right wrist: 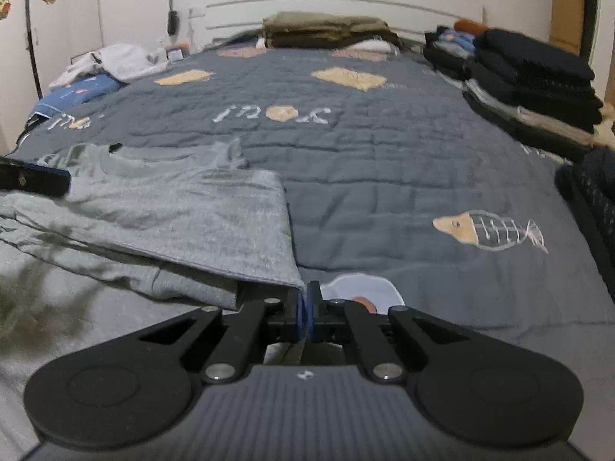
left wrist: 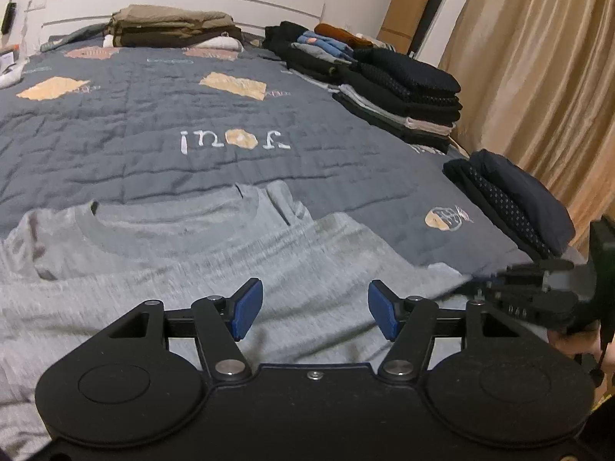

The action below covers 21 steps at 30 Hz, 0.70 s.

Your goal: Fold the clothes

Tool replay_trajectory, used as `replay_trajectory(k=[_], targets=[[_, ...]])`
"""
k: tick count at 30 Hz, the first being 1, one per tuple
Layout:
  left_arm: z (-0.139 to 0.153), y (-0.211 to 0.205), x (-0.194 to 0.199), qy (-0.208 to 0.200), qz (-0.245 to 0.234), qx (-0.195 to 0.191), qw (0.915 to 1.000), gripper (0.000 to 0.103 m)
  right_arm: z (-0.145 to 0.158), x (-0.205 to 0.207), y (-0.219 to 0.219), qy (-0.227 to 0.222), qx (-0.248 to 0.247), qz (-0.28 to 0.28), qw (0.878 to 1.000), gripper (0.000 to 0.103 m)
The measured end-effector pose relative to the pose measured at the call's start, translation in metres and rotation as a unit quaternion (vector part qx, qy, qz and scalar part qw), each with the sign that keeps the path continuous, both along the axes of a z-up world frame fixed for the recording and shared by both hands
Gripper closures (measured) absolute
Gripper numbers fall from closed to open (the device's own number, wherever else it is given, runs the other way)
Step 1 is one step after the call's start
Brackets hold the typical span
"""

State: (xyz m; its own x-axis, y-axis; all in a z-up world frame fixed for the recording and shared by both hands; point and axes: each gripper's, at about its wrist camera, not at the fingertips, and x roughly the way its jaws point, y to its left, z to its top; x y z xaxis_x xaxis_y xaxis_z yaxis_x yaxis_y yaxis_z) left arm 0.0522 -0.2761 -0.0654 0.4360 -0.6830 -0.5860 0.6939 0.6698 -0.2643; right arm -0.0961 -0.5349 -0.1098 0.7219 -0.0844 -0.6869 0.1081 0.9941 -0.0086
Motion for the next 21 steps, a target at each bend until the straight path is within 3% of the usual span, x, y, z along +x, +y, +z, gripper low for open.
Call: replay_trajectory(k=[2, 5, 7, 8, 14, 17, 19, 21], targets=[[0.003, -0.007, 0.01, -0.001, 0.001, 0.0, 1.0, 0.042, -0.007, 0.005, 0.002, 0.029, 0.003, 0.009, 1.0, 0.1], [0.007, -0.02, 0.027, -0.001, 0.0, -0.001, 1.0, 0.045, -0.007, 0.006, 0.006, 0.033, -0.003, 0.014, 0.999, 0.1], [0.008, -0.038, 0.039, -0.005, -0.011, 0.01, 0.9999, 0.085, -0.007, 0.007, 0.004, 0.033, 0.002, 0.014, 0.999, 0.098], [0.008, -0.048, 0.045, -0.007, -0.018, 0.017, 0.9997, 0.088, -0.009, 0.007, 0.001, 0.034, 0.012, 0.009, 0.999, 0.098], [-0.005, -0.112, 0.083, 0.004, -0.034, 0.059, 0.9976, 0.087, -0.01, 0.009, -0.002, 0.034, 0.024, 0.009, 0.999, 0.098], [-0.019, -0.132, 0.095, 0.013, -0.035, 0.091, 0.9952, 0.075, -0.006, 0.009, -0.003, 0.026, 0.026, 0.013, 0.999, 0.097], [-0.029, -0.139, 0.102, 0.021, -0.033, 0.103, 0.9939, 0.061, -0.005, 0.009, -0.004, 0.022, 0.027, 0.018, 0.999, 0.096], [-0.038, -0.142, 0.108, 0.028, -0.029, 0.109, 0.9932, 0.061, -0.006, 0.01, -0.004, 0.02, 0.029, 0.027, 0.999, 0.096]])
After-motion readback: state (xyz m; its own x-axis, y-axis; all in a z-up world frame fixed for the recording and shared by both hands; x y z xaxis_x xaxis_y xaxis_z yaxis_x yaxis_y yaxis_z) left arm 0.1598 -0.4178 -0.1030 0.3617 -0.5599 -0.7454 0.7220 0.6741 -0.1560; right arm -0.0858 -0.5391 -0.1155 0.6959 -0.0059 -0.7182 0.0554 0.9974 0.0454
